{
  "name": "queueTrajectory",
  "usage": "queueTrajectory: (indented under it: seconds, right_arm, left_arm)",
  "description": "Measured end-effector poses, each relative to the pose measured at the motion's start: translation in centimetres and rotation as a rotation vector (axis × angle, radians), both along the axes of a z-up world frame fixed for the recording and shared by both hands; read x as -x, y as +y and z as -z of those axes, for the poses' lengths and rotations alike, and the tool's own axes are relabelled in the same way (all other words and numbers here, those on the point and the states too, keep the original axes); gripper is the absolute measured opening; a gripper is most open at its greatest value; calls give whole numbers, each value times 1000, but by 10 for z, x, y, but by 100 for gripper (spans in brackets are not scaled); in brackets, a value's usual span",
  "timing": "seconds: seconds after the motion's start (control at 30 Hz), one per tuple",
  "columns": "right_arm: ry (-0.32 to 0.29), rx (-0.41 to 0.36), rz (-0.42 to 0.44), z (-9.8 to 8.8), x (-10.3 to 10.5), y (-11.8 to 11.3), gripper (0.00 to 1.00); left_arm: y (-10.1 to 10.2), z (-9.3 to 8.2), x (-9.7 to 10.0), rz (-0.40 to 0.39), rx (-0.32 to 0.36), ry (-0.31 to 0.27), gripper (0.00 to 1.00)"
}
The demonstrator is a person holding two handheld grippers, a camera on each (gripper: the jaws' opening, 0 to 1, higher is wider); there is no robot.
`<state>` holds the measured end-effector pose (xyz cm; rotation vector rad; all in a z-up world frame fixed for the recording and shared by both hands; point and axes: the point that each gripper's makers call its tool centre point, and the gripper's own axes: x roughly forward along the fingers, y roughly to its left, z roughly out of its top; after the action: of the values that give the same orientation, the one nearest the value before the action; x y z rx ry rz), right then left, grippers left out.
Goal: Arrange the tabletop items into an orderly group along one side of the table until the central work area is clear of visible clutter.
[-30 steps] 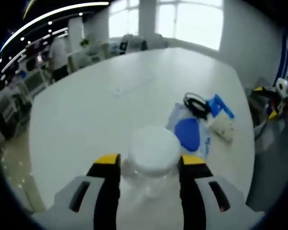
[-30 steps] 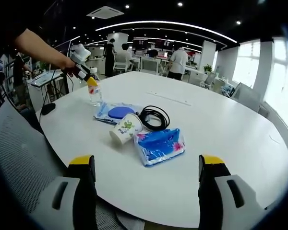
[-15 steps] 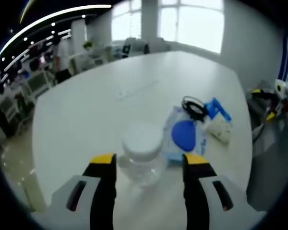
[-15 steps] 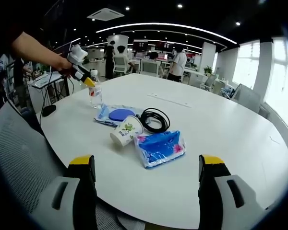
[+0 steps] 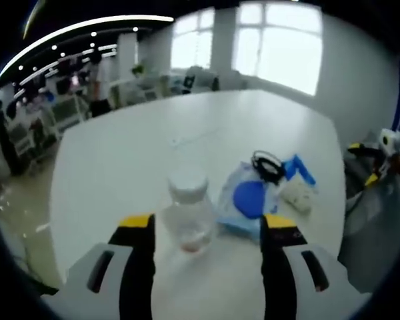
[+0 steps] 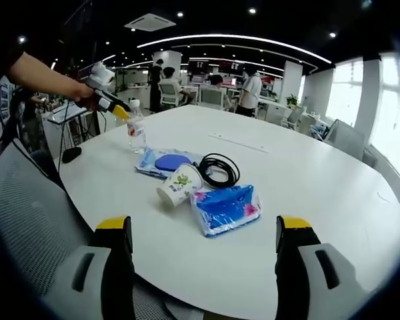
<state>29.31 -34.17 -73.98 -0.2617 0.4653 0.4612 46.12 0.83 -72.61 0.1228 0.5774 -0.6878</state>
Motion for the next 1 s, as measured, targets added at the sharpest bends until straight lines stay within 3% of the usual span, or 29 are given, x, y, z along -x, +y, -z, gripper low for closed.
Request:
queueTrajectory:
  seconds: [0.27,0.53,0.93,1.0]
  right_arm:
    - [-1,-4,-11,0,1,3,89]
    - [3,-8,-19,1,2,4,89]
    - [2,-11,-18,1,3,6,89]
    - [4,-11,-20,2,3,6,89]
  left_arm:
    - [4,-7,16,-54,24,-41,66]
    - [-7,-20,38,-75,67,-79,74]
    - [-22,-25,75,-105,59,-135,82]
    - [-26,-28,79,-126,107,-139,82]
